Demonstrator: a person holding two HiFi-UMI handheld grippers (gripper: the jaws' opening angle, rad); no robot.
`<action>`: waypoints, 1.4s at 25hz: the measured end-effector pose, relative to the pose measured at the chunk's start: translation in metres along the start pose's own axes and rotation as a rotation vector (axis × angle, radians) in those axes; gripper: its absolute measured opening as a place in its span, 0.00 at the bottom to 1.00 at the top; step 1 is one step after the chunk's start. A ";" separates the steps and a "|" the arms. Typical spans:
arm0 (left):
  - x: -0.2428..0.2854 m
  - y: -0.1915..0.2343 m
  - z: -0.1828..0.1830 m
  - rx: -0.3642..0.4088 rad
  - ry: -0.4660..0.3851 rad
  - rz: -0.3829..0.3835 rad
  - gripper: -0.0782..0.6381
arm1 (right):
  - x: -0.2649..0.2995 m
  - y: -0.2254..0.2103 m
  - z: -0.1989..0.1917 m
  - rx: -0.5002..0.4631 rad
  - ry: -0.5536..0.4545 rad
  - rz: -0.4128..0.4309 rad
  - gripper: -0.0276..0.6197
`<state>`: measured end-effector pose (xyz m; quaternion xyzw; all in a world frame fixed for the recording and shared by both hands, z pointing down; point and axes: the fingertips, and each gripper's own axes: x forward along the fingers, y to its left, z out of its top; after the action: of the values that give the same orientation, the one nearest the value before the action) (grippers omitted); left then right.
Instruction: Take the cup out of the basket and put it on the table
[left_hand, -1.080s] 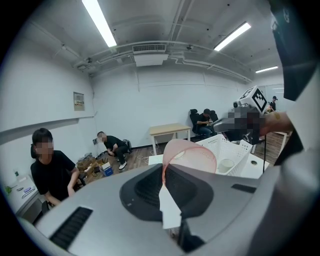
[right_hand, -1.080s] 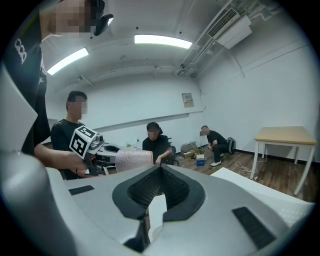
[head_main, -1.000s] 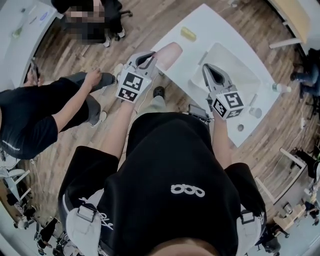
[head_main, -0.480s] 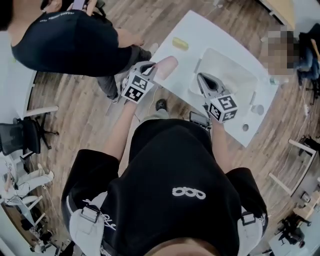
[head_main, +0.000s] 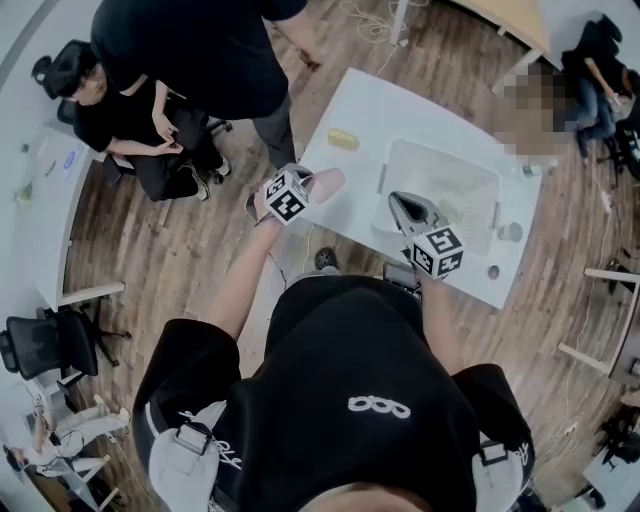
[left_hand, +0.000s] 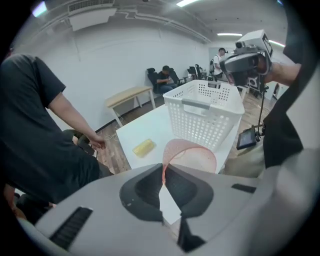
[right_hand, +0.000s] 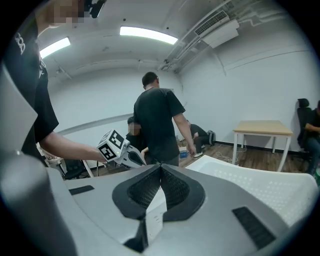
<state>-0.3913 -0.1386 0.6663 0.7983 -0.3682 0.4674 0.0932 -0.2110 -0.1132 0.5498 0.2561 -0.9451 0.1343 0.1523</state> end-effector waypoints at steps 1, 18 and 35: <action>0.007 0.002 -0.001 0.021 0.030 -0.020 0.14 | -0.001 -0.002 0.000 0.001 -0.002 -0.010 0.08; 0.099 -0.015 -0.060 0.298 0.554 -0.319 0.14 | -0.018 -0.005 -0.024 0.078 0.017 -0.159 0.08; 0.116 -0.011 -0.040 0.275 0.580 -0.406 0.14 | -0.033 -0.006 -0.030 0.113 0.006 -0.219 0.08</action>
<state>-0.3775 -0.1696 0.7849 0.6947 -0.0949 0.6909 0.1762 -0.1743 -0.0938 0.5671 0.3654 -0.9019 0.1709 0.1543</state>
